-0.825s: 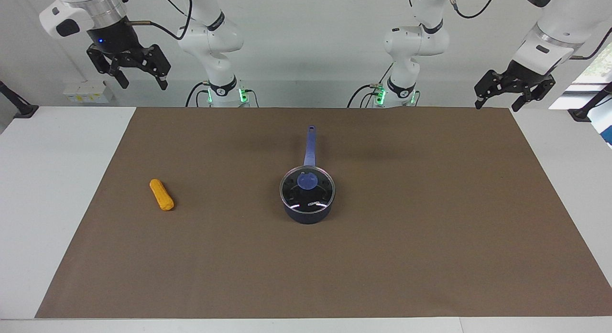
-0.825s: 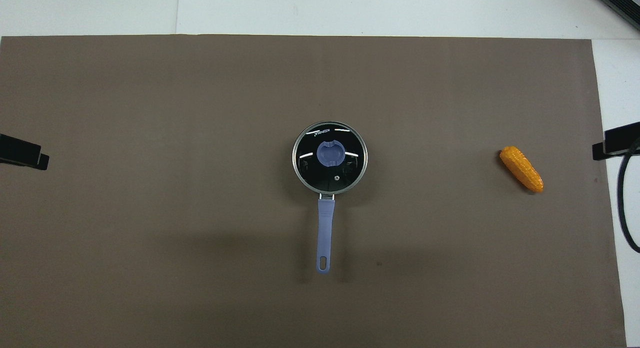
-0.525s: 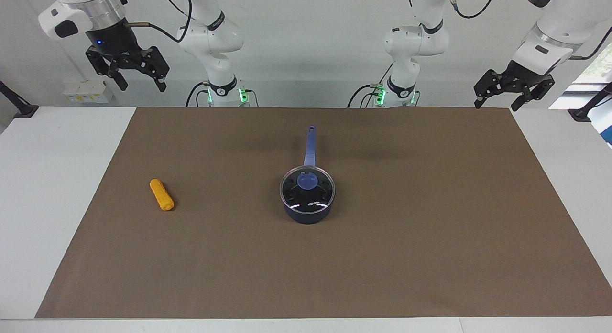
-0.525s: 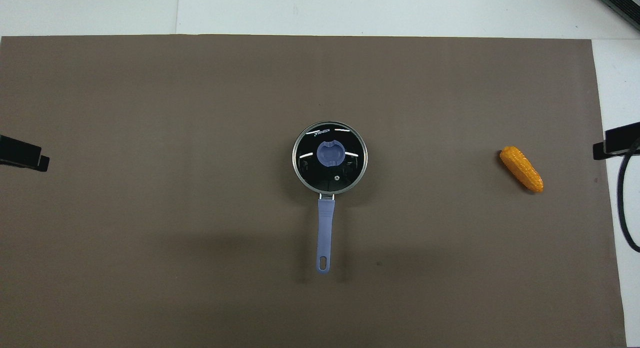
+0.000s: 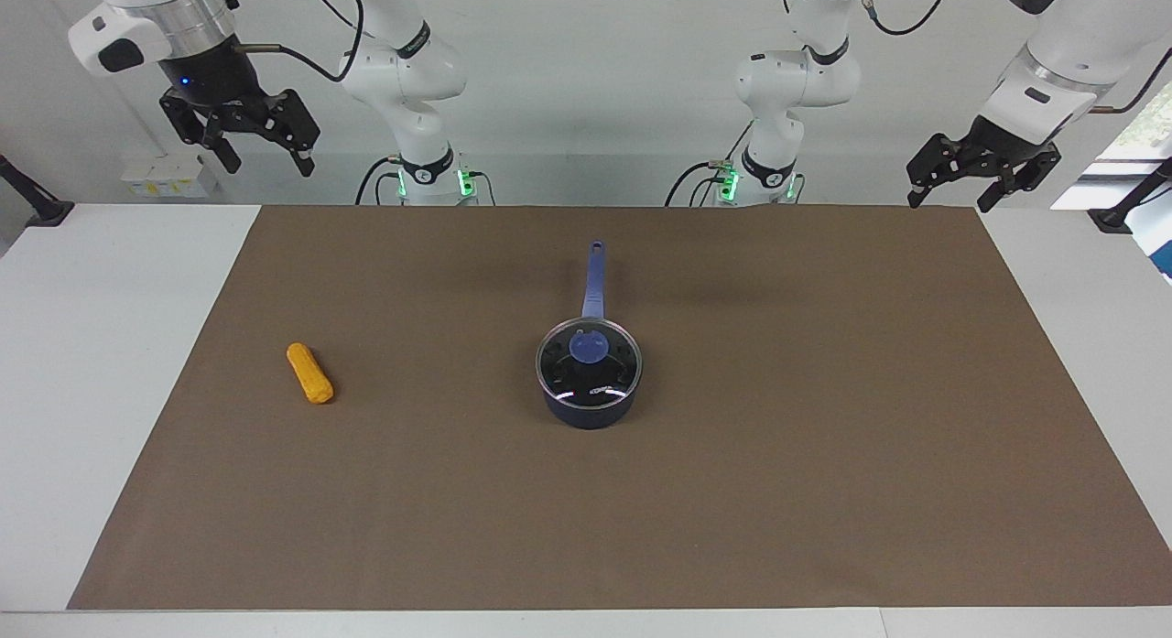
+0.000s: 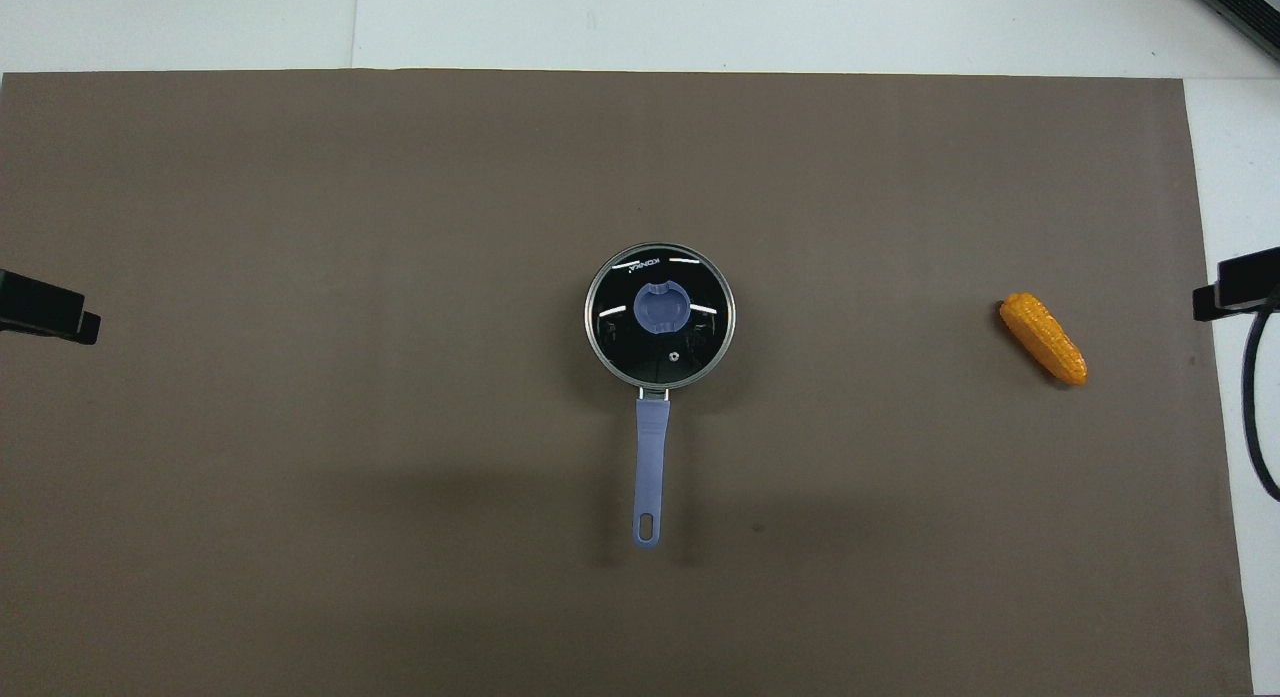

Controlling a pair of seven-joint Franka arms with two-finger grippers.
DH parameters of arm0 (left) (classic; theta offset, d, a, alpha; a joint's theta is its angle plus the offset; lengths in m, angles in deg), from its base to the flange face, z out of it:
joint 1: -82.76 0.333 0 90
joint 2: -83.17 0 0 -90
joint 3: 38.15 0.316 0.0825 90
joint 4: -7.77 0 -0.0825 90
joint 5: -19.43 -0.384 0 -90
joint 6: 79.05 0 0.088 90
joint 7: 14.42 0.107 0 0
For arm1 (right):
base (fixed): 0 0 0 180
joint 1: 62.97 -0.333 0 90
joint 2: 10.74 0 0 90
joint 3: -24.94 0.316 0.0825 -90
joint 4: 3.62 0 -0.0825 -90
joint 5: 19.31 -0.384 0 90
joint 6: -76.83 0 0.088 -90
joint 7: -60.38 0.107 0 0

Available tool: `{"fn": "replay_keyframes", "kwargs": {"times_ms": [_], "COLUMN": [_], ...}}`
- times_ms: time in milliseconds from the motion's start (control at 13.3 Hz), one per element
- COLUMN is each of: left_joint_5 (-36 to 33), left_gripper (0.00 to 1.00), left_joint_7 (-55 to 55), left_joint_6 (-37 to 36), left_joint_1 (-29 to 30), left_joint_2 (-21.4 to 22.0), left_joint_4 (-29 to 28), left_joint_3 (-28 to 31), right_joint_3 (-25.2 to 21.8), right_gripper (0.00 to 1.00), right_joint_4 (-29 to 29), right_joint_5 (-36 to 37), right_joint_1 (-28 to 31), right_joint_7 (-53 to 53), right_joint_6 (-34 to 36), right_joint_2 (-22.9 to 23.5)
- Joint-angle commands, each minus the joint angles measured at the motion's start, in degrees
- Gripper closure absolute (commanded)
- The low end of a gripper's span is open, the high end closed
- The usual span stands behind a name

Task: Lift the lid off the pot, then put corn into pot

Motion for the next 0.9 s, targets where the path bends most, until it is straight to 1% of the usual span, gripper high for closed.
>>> {"fn": "replay_keyframes", "kwargs": {"times_ms": [0, 225, 525, 825], "left_joint_5": [-0.3, -0.3, -0.3, -0.1], "left_gripper": [0.00, 0.00, 0.00, 0.00], "left_joint_7": [-1.1, -2.4, -9.6, -19.0], "left_joint_6": [-0.6, 0.3, 3.6, 11.1], "left_joint_1": [-0.3, -3.3, -11.2, -19.3], "left_joint_2": [1.1, 1.7, 1.4, -0.3], "left_joint_4": [-0.9, -2.0, -4.5, -7.2], "left_joint_3": [-0.3, -0.3, -0.3, -0.3], "right_joint_3": [0.1, 0.0, 0.0, 0.4], "right_gripper": [0.00, 0.00, 0.00, 0.00], "right_joint_4": [1.8, 1.8, 2.0, 2.0], "right_joint_5": [0.4, 0.5, 0.5, 0.3], "right_joint_1": [0.4, 0.6, 0.5, -0.1], "right_joint_7": [-1.8, -2.1, -1.7, -1.5], "right_joint_6": [-1.1, -1.1, -1.0, -1.1], "right_joint_2": [-1.4, -1.4, -1.5, -1.6]}}
